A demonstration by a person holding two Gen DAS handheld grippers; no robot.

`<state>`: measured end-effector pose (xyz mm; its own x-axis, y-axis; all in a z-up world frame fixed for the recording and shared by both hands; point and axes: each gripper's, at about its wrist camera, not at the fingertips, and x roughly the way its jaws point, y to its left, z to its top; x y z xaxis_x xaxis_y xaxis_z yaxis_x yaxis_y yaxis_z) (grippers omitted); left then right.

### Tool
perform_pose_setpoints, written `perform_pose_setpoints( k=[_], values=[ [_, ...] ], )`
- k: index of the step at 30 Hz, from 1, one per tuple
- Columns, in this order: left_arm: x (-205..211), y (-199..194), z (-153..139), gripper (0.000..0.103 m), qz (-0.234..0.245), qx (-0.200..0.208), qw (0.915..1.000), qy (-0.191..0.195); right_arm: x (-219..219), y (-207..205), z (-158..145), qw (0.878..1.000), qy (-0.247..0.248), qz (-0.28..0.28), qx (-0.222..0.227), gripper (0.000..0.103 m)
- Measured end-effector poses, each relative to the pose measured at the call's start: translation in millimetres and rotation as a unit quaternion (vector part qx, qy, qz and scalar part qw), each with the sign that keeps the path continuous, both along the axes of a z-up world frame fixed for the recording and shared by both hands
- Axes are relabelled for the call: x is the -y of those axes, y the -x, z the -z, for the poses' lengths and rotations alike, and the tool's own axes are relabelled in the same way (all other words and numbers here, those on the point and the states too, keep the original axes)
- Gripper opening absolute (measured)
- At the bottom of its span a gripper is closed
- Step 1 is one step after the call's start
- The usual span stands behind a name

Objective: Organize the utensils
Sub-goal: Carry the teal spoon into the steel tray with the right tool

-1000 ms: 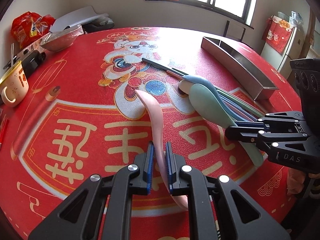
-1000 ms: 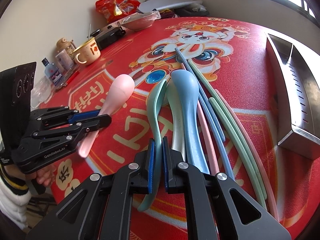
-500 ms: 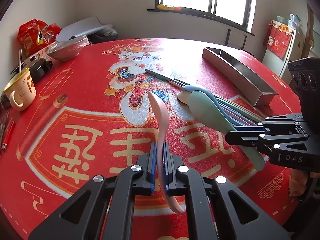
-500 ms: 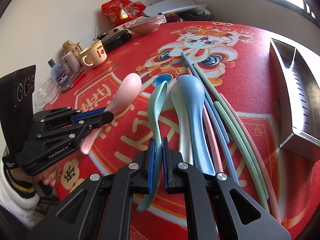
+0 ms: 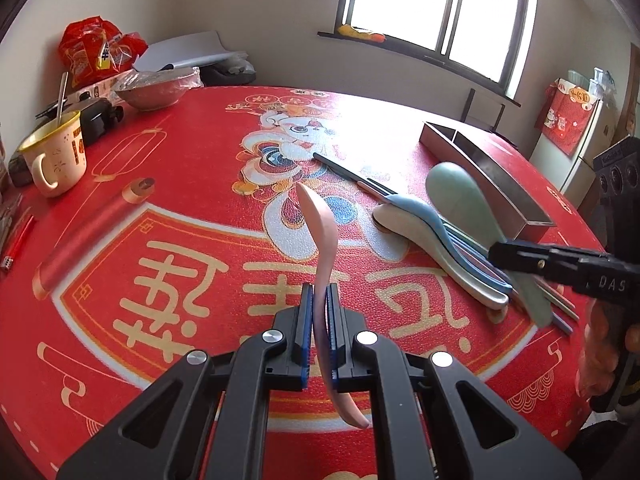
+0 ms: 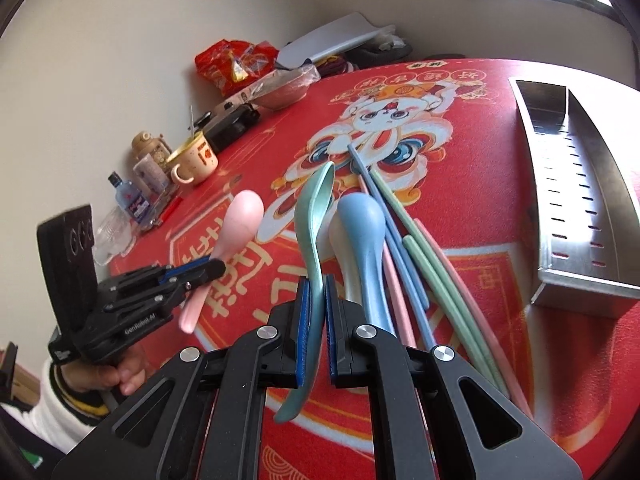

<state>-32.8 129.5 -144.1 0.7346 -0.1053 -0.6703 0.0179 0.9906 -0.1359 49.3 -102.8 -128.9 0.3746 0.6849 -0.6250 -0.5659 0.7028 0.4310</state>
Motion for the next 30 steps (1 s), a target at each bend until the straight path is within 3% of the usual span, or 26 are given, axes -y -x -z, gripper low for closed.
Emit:
perform_pose_setpoints(
  k=[2, 6, 12, 20, 30],
  values=[
    [-0.3, 0.3, -0.6, 0.007, 0.001, 0.002, 1.0, 0.003, 11.6, -8.9, -14.5, 1.0, -0.002, 0.02, 0.014, 0.007],
    [-0.8, 1.4, -0.4, 0.007, 0.004, 0.004, 1.0, 0.007, 37.9, -42.7, -34.2, 0.995, 0.041, 0.085, 0.038, 0.007],
    [-3.6, 2.0, -0.9, 0.007, 0.003, 0.007, 0.9998, 0.016, 64.2, -102.4, -20.1, 0.975, 0.149, 0.166, 0.022, 0.007],
    [-5.4, 2.2, -1.2, 0.007, 0.008, 0.009, 0.9996, 0.025, 59.4, -114.6, 1.9, 0.955, 0.24, 0.174, 0.017, 0.007],
    [-6.8, 3.8, -1.8, 0.007, 0.009, 0.012, 0.9994, 0.031, 51.2, -124.2, 14.6, 0.951, 0.256, 0.174, -0.01, 0.008]
  ],
)
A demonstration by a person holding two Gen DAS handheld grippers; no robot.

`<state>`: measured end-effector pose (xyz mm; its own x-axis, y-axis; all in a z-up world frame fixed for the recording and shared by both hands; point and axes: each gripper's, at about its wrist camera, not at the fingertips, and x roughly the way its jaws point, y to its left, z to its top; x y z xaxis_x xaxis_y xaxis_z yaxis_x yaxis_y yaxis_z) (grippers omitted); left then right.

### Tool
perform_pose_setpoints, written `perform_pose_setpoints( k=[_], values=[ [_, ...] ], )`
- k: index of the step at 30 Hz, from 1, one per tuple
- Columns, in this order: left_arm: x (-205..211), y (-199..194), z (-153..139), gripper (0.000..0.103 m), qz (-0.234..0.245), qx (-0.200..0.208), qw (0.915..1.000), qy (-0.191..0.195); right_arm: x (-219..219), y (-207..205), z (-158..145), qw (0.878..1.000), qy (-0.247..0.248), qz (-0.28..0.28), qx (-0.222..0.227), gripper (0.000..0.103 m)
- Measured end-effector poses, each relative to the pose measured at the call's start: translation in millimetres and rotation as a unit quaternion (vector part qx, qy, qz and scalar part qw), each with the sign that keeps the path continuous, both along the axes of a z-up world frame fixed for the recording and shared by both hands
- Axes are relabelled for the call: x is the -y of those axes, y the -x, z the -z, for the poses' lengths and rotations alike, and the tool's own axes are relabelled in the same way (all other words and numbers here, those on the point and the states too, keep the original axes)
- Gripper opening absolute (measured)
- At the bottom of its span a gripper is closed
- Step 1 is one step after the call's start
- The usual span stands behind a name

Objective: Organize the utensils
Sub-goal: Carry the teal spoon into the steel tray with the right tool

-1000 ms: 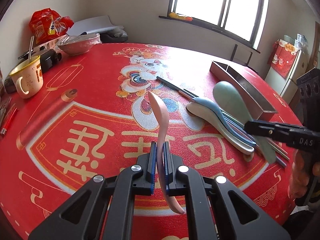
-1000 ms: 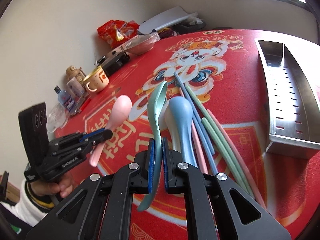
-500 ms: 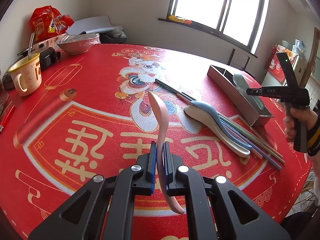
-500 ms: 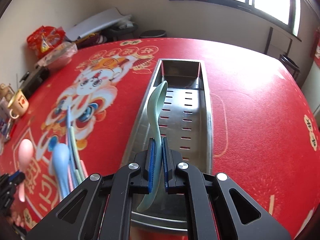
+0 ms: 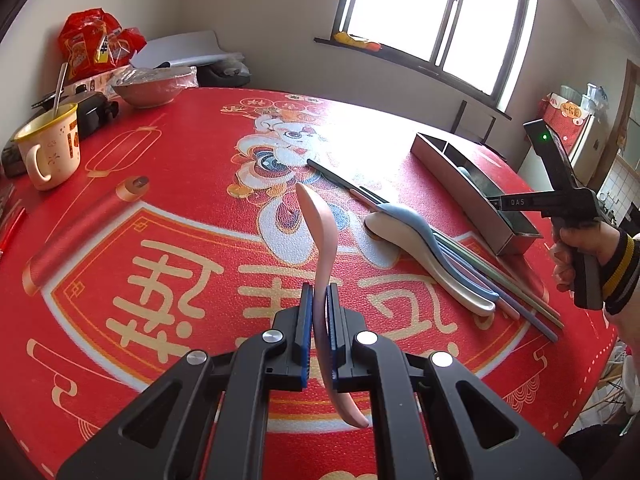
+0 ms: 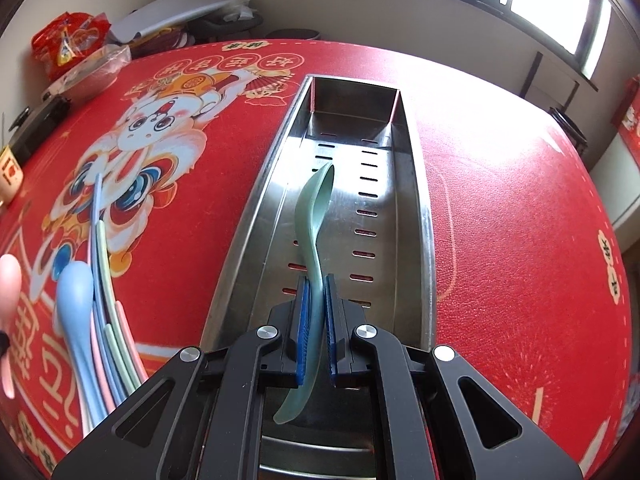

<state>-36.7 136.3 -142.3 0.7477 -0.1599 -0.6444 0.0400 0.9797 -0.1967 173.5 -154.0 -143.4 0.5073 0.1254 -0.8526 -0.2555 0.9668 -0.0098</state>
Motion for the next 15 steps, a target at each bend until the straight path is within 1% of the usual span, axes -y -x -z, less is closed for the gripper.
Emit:
perform_pose_setpoints(
  k=[5, 8, 13, 15],
  values=[
    [-0.8, -1.3, 0.6, 0.007, 0.001, -0.002, 1.0, 0.001, 3.7, 1.0, -3.1, 1.0, -0.02, 0.005, -0.002, 0.009],
    [-0.6, -1.6, 0.8, 0.007, 0.002, -0.003, 1.0, 0.002, 5.3, 2.9, -8.0, 1.0, -0.017, -0.001, 0.008, 0.008],
    [-0.6, -1.9, 1.2, 0.007, 0.001, -0.003, 1.0, 0.003, 10.8, 0.2, -5.2, 1.0, -0.021, 0.003, -0.002, 0.008],
    [-0.6, -1.9, 1.2, 0.007, 0.001, -0.003, 1.0, 0.003, 13.1, -1.7, -1.1, 0.999, -0.029, 0.006, -0.01, 0.008]
  ],
)
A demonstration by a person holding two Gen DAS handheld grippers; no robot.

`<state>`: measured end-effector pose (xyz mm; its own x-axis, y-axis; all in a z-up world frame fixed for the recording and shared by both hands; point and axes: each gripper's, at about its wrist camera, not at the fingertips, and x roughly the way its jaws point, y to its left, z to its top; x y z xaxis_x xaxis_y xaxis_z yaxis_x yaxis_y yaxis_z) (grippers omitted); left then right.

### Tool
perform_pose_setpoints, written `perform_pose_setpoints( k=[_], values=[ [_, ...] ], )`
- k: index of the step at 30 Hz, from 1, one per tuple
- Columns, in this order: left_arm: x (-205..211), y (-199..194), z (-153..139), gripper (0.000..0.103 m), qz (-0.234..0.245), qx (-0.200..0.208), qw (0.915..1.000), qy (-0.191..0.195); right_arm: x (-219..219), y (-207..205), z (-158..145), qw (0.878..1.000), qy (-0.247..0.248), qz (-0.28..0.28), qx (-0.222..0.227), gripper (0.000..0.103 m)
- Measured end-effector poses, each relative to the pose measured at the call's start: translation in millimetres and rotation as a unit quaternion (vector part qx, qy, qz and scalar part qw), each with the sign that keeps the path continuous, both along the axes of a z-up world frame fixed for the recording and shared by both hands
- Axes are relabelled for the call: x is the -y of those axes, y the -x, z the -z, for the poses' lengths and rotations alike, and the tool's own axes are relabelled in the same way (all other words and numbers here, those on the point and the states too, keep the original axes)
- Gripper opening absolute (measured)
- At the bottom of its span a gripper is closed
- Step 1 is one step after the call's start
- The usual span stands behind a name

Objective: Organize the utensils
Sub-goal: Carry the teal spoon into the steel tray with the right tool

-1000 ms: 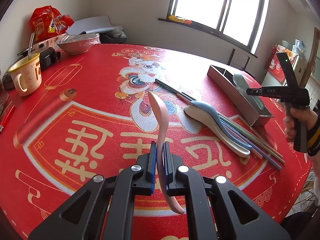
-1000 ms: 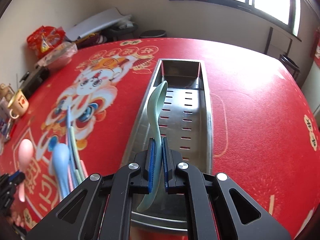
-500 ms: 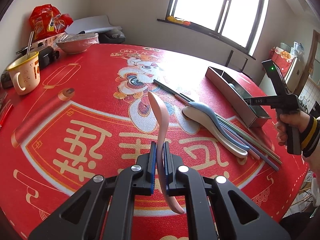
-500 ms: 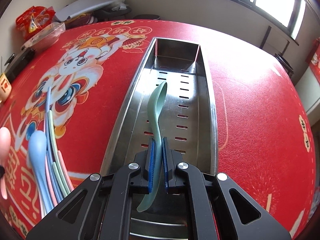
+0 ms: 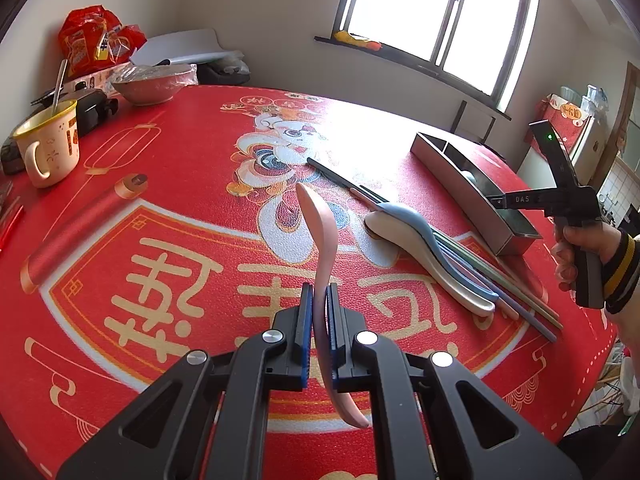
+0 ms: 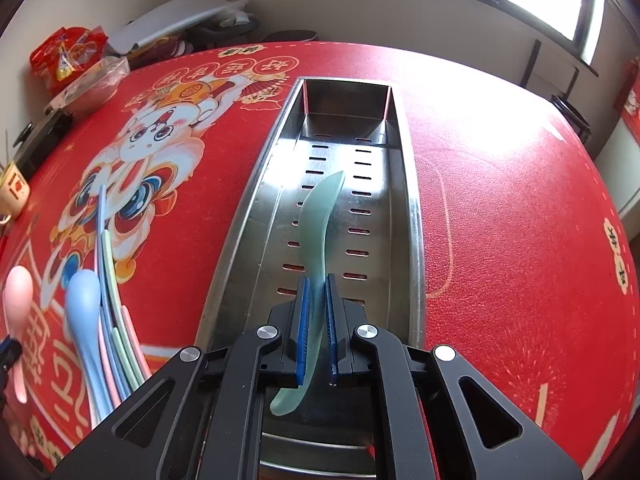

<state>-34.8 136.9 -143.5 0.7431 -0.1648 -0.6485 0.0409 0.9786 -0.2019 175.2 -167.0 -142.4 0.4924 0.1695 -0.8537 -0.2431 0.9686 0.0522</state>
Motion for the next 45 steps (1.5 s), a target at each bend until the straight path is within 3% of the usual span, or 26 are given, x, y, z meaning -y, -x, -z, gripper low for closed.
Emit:
perform_pose_setpoints(
  k=[7, 12, 16, 29, 45],
  values=[
    [-0.1, -0.4, 0.3, 0.007, 0.0, -0.001, 1.0, 0.0, 2.3, 1.8, -1.9, 1.0, -0.003, -0.004, 0.013, 0.006],
    [-1.0, 1.0, 0.3, 0.007, 0.0, 0.001, 1.0, 0.002, 5.4, 1.9, -10.9, 0.998, 0.051, -0.002, 0.035, 0.006],
    [-1.0, 1.0, 0.3, 0.007, 0.002, 0.001, 1.0, 0.003, -4.9, 3.7, -5.8, 0.995, 0.095, -0.028, 0.024, 0.007],
    [-1.1, 0.2, 0.3, 0.007, 0.001, -0.001, 1.0, 0.004, -13.3, 7.9, -15.5, 0.999, 0.022, -0.035, 0.013, 0.008],
    [3.7, -3.0, -2.2, 0.007, -0.017, -0.008, 0.9995, -0.026, 25.2, 46.0, -31.9, 0.996, -0.052, -0.014, 0.076, 0.009]
  ],
)
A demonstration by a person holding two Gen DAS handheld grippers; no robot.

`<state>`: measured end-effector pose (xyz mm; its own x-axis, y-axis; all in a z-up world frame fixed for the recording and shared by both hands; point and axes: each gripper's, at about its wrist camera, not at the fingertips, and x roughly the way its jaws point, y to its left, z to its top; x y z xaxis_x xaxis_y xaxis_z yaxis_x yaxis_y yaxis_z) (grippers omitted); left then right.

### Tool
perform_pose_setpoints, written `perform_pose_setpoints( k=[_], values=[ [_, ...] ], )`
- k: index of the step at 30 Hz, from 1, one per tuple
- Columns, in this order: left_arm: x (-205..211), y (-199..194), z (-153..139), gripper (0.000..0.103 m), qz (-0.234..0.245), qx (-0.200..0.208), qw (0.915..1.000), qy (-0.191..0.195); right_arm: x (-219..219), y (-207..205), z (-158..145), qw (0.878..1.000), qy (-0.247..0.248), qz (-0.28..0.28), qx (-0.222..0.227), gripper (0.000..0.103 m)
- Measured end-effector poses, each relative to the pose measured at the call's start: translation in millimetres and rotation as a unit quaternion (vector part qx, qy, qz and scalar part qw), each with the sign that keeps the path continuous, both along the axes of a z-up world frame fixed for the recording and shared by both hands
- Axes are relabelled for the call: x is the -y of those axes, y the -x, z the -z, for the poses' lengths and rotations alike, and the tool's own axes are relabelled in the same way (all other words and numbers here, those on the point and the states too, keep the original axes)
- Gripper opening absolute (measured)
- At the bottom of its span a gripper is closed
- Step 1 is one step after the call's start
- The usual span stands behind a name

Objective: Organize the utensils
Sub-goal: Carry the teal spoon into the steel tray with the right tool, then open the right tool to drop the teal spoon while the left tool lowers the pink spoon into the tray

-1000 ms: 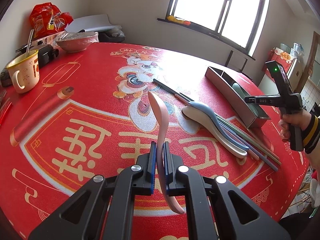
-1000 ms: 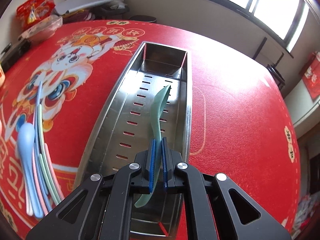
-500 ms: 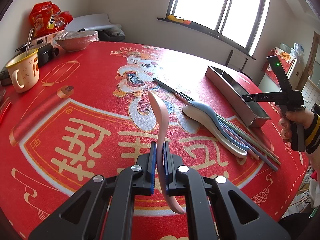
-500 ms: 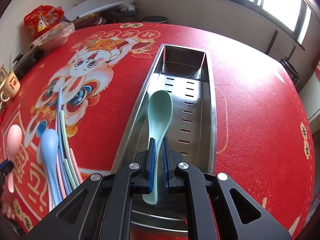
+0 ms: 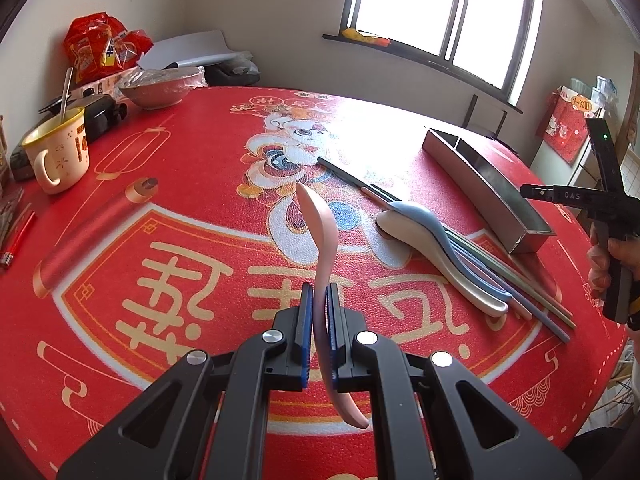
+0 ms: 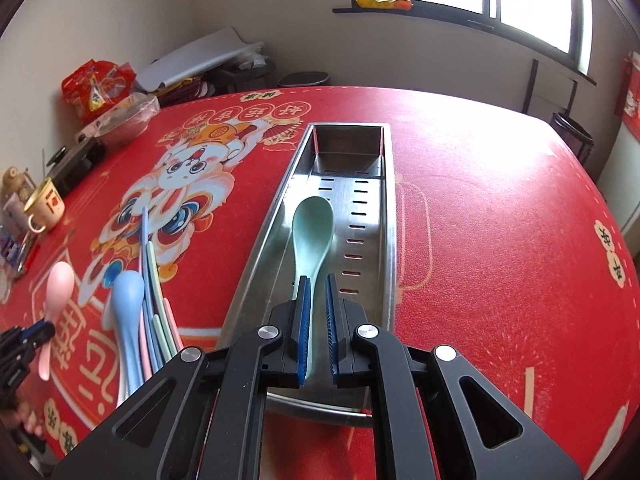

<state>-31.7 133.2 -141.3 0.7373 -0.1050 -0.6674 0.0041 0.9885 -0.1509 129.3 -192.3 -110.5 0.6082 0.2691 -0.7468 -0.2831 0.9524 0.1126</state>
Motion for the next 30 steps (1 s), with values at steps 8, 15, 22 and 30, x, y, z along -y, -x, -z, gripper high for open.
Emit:
perform_pose_setpoints(
  k=[8, 15, 22, 30],
  values=[
    [4.7, -6.6, -14.8, 0.007, -0.017, 0.002, 0.9998, -0.01, 15.9, 11.3, -0.2, 1.0, -0.012, -0.014, 0.018, 0.016],
    [42.6, -28.7, -38.4, 0.007, -0.004, 0.01, 0.9995, -0.029, 39.8, 8.6, -3.6, 0.998, -0.039, -0.014, 0.043, 0.047],
    [88.8, -58.4, -60.7, 0.007, 0.0, 0.013, 0.9993, -0.035, 53.3, -6.3, -7.0, 0.996, -0.064, -0.028, 0.058, 0.066],
    [144.5, -96.9, -68.1, 0.007, 0.009, -0.011, 0.9991, -0.04, 77.6, -32.6, -4.6, 0.99, -0.129, -0.026, 0.057, 0.085]
  ],
)
